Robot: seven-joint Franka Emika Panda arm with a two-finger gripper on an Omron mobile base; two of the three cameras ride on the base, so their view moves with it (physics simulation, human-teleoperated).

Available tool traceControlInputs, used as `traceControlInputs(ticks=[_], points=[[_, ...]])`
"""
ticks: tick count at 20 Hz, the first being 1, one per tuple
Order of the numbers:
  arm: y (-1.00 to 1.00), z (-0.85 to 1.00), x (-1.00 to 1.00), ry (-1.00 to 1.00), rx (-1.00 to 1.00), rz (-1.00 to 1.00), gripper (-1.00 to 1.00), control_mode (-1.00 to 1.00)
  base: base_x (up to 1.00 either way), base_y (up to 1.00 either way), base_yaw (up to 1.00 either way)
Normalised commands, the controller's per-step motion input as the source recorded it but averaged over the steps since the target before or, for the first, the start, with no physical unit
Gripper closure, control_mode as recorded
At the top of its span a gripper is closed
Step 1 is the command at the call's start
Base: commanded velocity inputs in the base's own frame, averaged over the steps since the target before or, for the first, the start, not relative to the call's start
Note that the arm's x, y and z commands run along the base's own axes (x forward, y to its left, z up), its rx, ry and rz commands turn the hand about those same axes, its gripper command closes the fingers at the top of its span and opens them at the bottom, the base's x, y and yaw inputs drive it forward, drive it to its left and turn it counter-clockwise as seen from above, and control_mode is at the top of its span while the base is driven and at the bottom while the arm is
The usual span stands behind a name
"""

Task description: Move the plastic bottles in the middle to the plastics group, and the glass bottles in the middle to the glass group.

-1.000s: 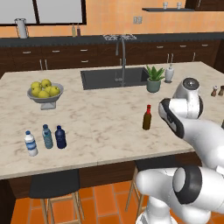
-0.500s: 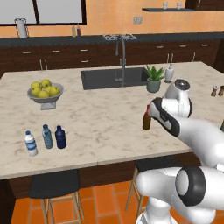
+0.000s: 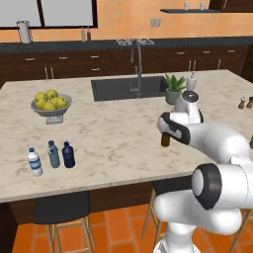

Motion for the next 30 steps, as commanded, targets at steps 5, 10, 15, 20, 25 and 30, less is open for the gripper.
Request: traceControlInputs(ticks=[5,10,15,20,25,30], points=[[0.0,-0.43,0.42,0.0,0.0,0.0,-1.0,-1.0,0.0,0.0,0.0],[0.0,-0.32,0.39,0.0,0.01,0.0,-1.0,-1.0,0.0,0.0,0.0],[-0.07,-0.15,0.2,0.0,0.04,0.0,-1.0,-1.0,0.0,0.0,0.0],[-0.28,0.0,0.0,0.0,0.07,-0.01,-1.0,-1.0,0.0,0.0,0.0],[-0.04,-0.13,0.09,0.0,0.01,-0.01,-1.0,-1.0,0.0,0.0,0.0],[0.08,-0.18,0.12,0.0,0.0,0.0,-1.0,-1.0,0.0,0.0,0.0]])
